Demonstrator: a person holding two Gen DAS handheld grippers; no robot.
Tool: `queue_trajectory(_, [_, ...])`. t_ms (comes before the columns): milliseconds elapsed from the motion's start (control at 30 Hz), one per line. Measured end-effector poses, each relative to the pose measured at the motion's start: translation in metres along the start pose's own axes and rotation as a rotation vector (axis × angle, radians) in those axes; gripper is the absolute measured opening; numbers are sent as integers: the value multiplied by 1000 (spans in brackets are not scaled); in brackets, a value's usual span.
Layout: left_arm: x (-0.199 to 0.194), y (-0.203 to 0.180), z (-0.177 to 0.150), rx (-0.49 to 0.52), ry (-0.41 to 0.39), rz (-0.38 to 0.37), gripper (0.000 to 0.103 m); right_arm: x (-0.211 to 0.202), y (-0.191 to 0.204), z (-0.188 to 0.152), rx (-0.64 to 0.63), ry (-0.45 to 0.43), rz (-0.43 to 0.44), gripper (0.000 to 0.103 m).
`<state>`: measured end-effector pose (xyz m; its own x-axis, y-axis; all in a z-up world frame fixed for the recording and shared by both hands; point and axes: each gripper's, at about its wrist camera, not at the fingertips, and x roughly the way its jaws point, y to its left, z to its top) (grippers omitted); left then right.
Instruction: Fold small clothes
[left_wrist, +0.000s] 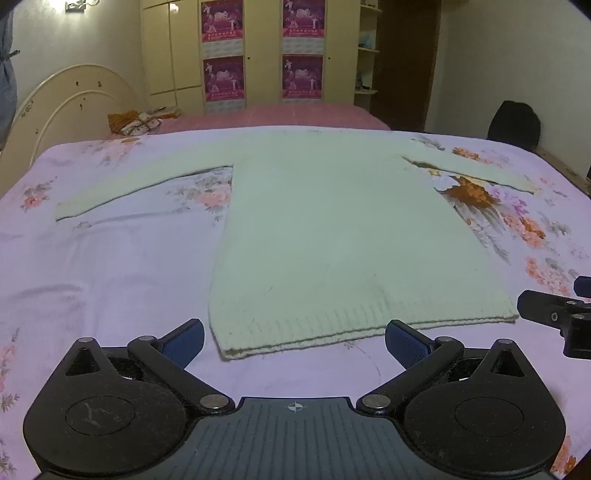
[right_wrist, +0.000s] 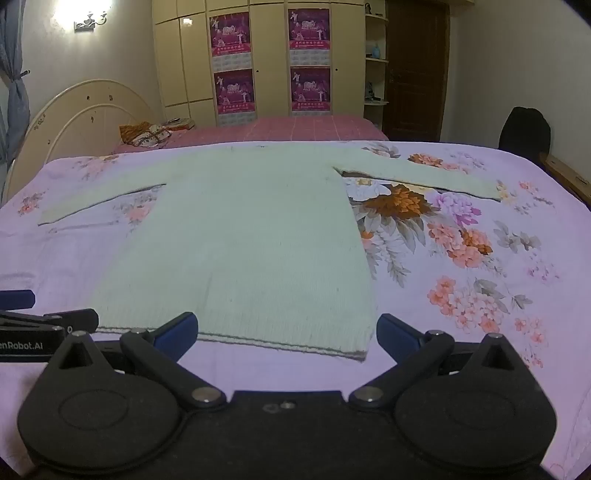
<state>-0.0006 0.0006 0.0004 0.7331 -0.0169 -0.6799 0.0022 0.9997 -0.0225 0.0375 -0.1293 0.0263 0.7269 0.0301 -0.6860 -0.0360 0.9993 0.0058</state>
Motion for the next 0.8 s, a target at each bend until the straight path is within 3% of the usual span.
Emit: queue_trajectory(800, [9, 9, -4, -6, 19, 38, 103, 5, 4, -2, 0, 5, 3, 102])
